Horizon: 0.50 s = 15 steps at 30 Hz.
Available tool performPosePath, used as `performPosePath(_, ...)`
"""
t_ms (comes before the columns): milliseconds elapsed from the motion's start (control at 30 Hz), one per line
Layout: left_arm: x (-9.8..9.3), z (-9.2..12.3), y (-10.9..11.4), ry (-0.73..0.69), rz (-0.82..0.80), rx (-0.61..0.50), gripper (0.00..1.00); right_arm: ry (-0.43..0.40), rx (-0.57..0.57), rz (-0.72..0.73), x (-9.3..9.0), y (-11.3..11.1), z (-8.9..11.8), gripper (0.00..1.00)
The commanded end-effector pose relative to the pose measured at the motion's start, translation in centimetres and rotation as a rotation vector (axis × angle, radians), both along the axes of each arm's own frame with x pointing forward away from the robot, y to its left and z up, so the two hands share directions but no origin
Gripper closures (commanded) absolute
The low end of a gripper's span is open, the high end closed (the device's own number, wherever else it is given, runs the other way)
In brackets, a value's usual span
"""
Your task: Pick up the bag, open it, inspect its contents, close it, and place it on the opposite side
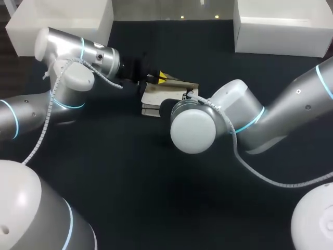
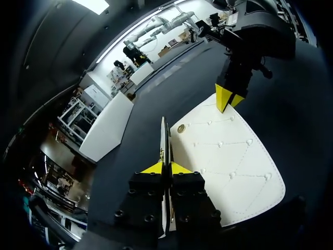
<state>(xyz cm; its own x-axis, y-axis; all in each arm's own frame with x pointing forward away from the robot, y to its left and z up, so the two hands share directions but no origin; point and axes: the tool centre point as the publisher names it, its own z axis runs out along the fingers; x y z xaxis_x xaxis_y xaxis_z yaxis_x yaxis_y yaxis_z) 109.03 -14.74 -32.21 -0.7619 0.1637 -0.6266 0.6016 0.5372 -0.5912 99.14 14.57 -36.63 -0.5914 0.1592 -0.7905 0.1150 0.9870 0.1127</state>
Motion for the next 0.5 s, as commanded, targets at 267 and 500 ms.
performPosePath(267,-1.85,-1.92,0.55,-0.043,0.018,-0.038,1.0,-0.004,0.002,0.0,0.07,0.04,-0.25,1.0)
performPosePath(500,-1.85,-1.92,0.55,-0.043,0.018,-0.038,1.0,-0.004,0.002,0.0,0.07,0.04,-0.25,1.0)
